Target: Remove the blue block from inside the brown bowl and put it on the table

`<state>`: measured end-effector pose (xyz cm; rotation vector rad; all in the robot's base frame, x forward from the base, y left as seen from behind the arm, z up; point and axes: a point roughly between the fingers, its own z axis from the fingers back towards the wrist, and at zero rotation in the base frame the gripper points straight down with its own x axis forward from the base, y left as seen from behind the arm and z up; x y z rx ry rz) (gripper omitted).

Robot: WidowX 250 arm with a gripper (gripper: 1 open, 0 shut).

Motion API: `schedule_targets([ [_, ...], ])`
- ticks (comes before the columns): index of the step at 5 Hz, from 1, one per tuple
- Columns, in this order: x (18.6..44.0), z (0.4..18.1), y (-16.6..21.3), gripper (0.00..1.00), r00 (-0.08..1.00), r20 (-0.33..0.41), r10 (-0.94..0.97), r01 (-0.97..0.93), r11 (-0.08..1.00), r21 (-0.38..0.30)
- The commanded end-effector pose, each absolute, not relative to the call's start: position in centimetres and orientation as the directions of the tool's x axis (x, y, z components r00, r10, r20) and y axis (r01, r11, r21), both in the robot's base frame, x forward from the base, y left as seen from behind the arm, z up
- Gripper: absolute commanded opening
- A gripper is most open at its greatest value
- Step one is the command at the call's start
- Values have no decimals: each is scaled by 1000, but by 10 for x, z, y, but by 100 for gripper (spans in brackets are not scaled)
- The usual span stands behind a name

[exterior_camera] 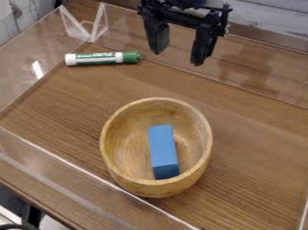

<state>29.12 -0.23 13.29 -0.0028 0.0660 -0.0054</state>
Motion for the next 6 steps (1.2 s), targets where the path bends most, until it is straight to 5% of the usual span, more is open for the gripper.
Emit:
schedule_targets([
  [1,282,127,-4,100,997,-77,18,-19,1000,-4],
  [3,242,128,-12,100,991,-43,125,-126,992,-13],
  [6,227,111,-17,100,986,-42,162,-163,987,-16],
])
